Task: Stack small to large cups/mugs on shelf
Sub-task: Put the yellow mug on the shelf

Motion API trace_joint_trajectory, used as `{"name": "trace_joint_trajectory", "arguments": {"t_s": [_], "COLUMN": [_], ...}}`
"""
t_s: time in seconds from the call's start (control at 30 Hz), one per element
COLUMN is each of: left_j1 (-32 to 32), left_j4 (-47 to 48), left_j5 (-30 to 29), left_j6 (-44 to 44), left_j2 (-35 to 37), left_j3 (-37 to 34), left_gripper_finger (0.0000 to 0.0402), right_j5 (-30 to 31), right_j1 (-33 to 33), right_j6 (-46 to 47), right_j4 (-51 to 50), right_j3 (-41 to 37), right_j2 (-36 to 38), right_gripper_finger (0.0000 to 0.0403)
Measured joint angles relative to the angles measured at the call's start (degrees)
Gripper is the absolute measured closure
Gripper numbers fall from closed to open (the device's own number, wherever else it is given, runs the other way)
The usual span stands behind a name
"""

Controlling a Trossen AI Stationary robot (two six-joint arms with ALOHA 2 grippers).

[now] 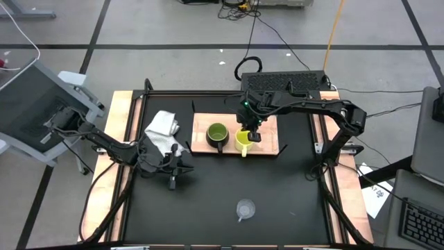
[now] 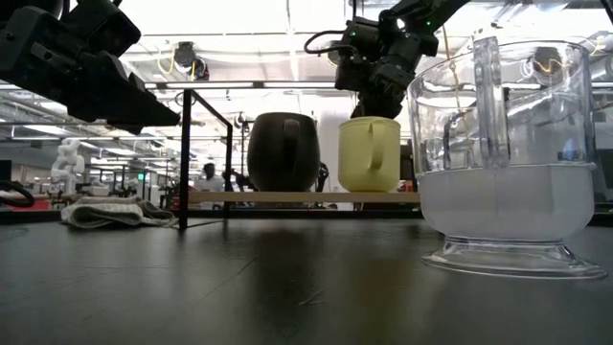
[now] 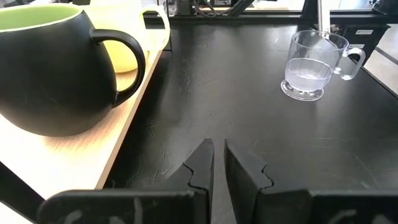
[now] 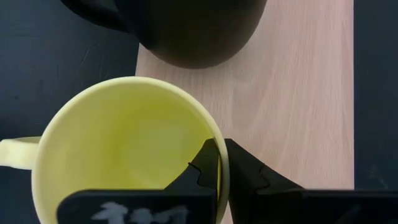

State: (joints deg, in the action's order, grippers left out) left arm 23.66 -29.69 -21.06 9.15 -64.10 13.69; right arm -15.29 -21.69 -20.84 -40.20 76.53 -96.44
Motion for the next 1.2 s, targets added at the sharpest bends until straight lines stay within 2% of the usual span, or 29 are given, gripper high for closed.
{"name": "trace_joint_trajectory", "arguments": {"t_s": [0.27,0.67,1.0,1.2], "left_j1": [0.0,0.0,0.0,0.0], "left_j4": [0.0,0.6,1.3,1.3], "left_j5": [0.0,0.0,0.1,0.1], "left_j6": [0.1,0.2,1.3,1.3], "left_j2": [0.0,0.0,0.0,0.0], "left_j3": [0.0,0.0,0.0,0.0], "left_gripper_finger": [0.0362,0.0362,0.0362,0.0362], "right_j5": [5.6,6.4,7.2,6.8], "right_j1": [1.3,1.9,2.3,3.1], "right_j6": [-0.7,0.0,0.7,1.1], "right_j4": [-1.0,-1.3,-0.4,-0.2], "right_j3": [0.0,0.0,-0.3,-0.3], "right_j2": [0.0,0.0,-0.1,-0.1], "right_gripper_finger": [0.0401,0.04,0.0357,0.0352]}}
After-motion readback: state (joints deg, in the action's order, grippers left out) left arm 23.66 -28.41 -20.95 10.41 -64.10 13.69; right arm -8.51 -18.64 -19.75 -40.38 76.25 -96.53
